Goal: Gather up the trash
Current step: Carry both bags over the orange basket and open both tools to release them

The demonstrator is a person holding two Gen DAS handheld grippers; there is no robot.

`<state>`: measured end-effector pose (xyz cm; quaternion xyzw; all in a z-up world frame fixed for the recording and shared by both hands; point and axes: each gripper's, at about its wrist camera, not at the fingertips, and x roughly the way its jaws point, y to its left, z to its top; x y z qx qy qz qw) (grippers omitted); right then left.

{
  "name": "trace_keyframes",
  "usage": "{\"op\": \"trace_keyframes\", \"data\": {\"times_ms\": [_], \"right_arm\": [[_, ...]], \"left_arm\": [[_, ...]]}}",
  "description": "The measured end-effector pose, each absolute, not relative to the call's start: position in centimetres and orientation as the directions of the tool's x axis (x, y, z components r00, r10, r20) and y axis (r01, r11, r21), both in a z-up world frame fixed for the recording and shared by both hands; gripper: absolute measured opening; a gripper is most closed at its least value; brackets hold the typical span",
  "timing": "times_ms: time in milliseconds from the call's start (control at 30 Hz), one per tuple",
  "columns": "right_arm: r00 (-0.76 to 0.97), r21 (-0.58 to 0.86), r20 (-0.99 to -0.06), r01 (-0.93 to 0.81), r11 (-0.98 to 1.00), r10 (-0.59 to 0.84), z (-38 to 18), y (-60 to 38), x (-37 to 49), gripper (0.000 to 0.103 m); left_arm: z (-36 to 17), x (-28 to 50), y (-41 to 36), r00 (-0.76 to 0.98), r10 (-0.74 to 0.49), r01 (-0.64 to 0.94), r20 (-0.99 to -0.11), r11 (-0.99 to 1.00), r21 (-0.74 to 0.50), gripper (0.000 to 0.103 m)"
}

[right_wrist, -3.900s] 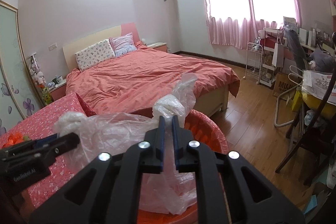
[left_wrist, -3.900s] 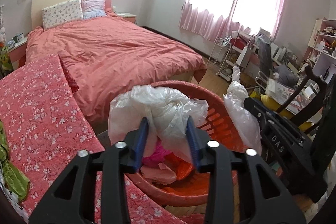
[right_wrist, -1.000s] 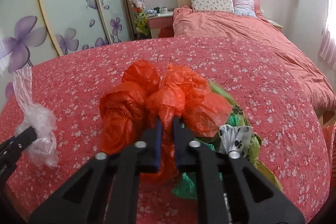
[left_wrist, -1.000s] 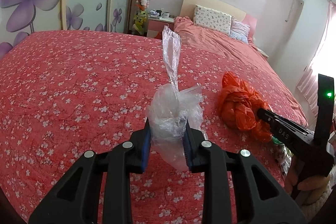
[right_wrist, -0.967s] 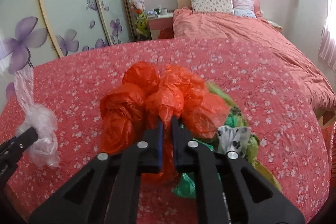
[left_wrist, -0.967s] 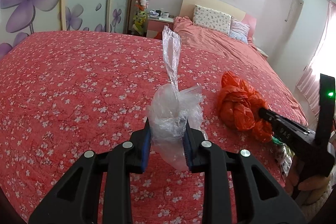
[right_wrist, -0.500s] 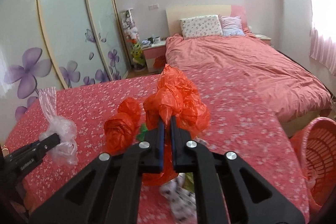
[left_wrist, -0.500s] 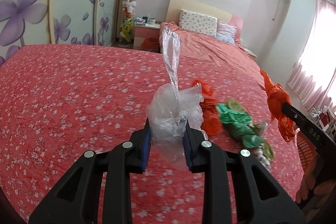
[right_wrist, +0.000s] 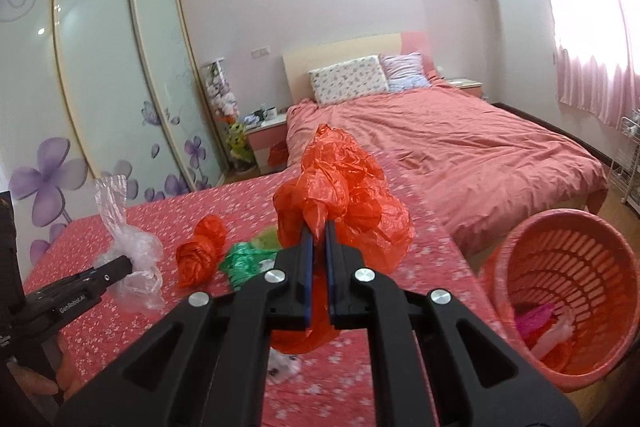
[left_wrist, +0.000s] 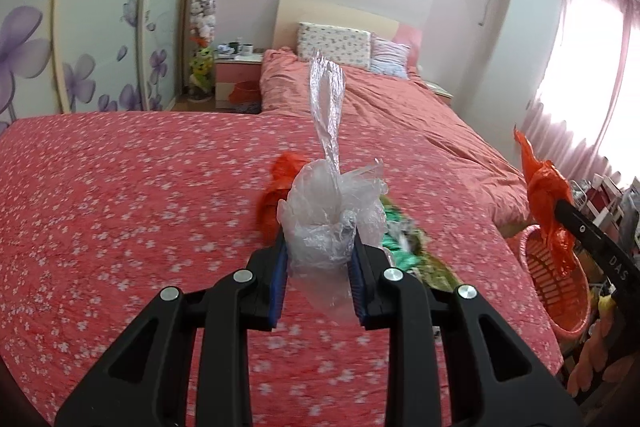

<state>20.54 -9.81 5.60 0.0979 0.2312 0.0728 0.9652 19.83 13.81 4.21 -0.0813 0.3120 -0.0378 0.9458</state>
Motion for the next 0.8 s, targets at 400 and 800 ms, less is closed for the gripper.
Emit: {"op": "trace_keyframes", "data": {"times_ms": [400, 800], "right_arm": [[0.900, 0.223, -0.425, 0.004, 0.975, 0.094, 5.0, -15.4, 18.0, 0.007], [0.904, 0.231, -0.428, 0.097, 0.968, 0.012, 3.9, -20.2, 16.0, 0.007]], "left_arm": [[4.6, 20.2, 7.5, 0.786, -0.233, 0.159, -0.573, 0.971, -0.176, 0.027], [4.3, 20.1, 0.2, 0.739, -0.360, 0.299, -0.569, 0.933, -0.202, 0.027]]}}
